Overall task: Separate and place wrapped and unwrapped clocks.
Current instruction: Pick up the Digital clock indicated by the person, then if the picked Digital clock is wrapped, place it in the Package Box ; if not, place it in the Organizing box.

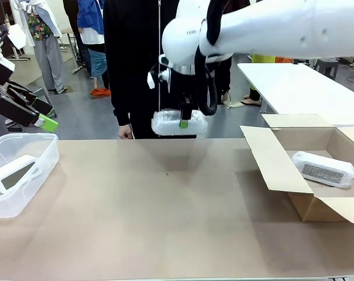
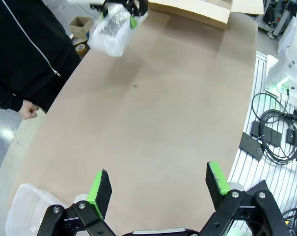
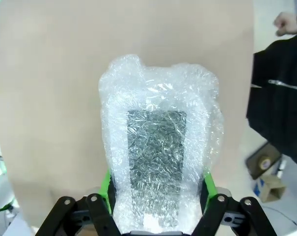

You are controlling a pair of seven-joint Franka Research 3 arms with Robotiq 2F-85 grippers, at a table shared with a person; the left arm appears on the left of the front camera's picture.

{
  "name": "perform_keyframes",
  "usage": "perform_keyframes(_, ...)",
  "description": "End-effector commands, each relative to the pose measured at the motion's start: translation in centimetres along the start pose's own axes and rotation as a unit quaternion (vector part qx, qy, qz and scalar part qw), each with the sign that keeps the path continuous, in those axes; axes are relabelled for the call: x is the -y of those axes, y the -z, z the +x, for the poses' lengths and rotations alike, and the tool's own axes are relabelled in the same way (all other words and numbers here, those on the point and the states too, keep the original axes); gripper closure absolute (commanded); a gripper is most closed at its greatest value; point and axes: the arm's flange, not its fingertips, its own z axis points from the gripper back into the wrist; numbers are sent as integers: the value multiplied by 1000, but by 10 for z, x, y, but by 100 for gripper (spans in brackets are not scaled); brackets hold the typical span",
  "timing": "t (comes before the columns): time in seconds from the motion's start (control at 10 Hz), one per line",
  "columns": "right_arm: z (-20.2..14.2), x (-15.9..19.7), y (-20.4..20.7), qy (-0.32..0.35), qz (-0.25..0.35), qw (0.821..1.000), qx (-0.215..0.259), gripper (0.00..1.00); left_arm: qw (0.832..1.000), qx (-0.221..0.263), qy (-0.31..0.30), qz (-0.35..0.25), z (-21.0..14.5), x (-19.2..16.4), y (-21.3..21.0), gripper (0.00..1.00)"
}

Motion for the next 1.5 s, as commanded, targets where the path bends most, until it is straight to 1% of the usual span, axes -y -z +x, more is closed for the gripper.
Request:
perform_keyframes(0.0,-7,-42,-22,3,-12,1000,15,73,1000,2,0,-1,-1,0,-1,0)
perform_keyframes(0.2,-8,-63,-51,-3,-35,999,23,73,1000,2,0,-1,-1,0,-1,0)
perform_keyframes(0.3,-10,-68,-58,-5,-43,999,26,73,1000,2,0,-1,-1,0,-1,0)
perform_keyframes(0.4,-9,-67,-59,-4,-54,998,36,73,1000,2,0,-1,-1,0,-1,0)
perform_keyframes(0.5,-7,-45,-50,-5,-9,999,33,73,1000,2,0,-1,-1,0,-1,0)
perform_keyframes(0.6,3,-60,-72,-3,-40,999,17,73,1000,2,0,-1,-1,0,-1,0)
perform_keyframes(1.4,3,-60,-72,-3,-40,999,17,73,1000,2,0,-1,-1,0,-1,0)
